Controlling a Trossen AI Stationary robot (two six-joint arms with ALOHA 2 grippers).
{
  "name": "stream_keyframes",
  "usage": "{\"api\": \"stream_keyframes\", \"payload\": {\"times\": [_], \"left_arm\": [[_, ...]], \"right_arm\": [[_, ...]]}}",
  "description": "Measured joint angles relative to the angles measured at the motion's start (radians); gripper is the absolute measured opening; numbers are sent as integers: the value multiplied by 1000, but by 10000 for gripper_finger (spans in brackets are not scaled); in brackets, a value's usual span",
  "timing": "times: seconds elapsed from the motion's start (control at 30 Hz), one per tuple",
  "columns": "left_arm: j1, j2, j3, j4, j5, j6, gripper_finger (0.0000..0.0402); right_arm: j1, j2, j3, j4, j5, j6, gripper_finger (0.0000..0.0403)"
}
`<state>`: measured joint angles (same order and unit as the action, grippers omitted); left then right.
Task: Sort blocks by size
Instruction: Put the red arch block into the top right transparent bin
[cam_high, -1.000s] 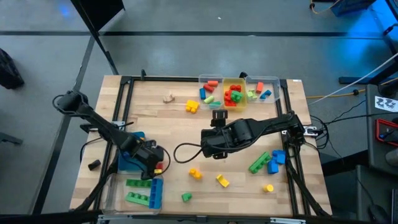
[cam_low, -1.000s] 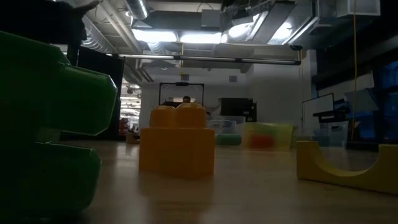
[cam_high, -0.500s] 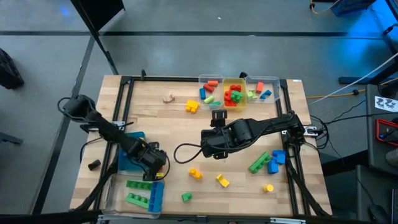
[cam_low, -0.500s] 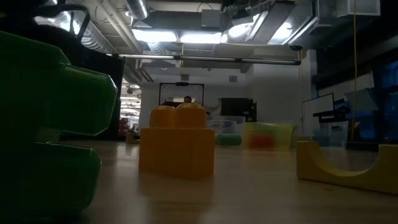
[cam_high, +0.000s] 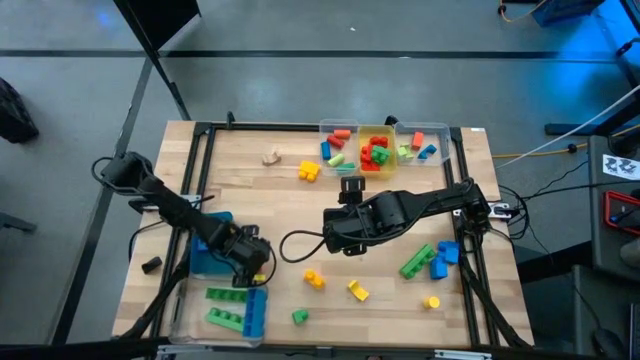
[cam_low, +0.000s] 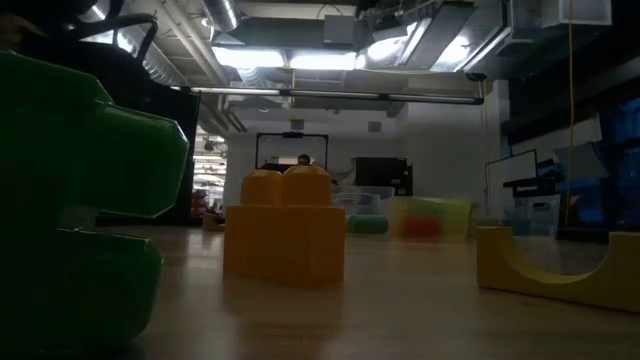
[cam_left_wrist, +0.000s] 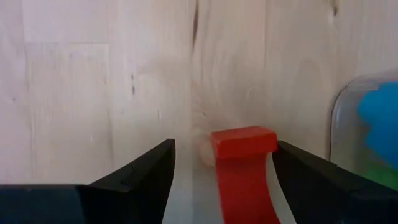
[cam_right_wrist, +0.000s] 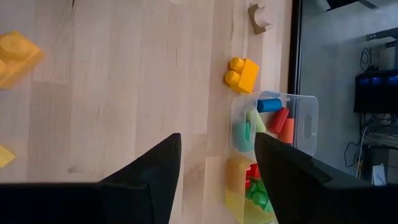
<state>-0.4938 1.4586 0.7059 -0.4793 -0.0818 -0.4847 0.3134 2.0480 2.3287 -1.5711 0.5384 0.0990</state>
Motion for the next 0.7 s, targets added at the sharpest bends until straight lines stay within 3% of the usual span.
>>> {"api": "stream_keyframes", "payload": {"times": [0.23,0.7], "left_arm": [[3,0,0,2,9,104,235],[3,-1,0,2,26,204,84]], "right_arm": [[0,0,0,0,0,0,207],[0,0,0,0,-1,1,207]]}}
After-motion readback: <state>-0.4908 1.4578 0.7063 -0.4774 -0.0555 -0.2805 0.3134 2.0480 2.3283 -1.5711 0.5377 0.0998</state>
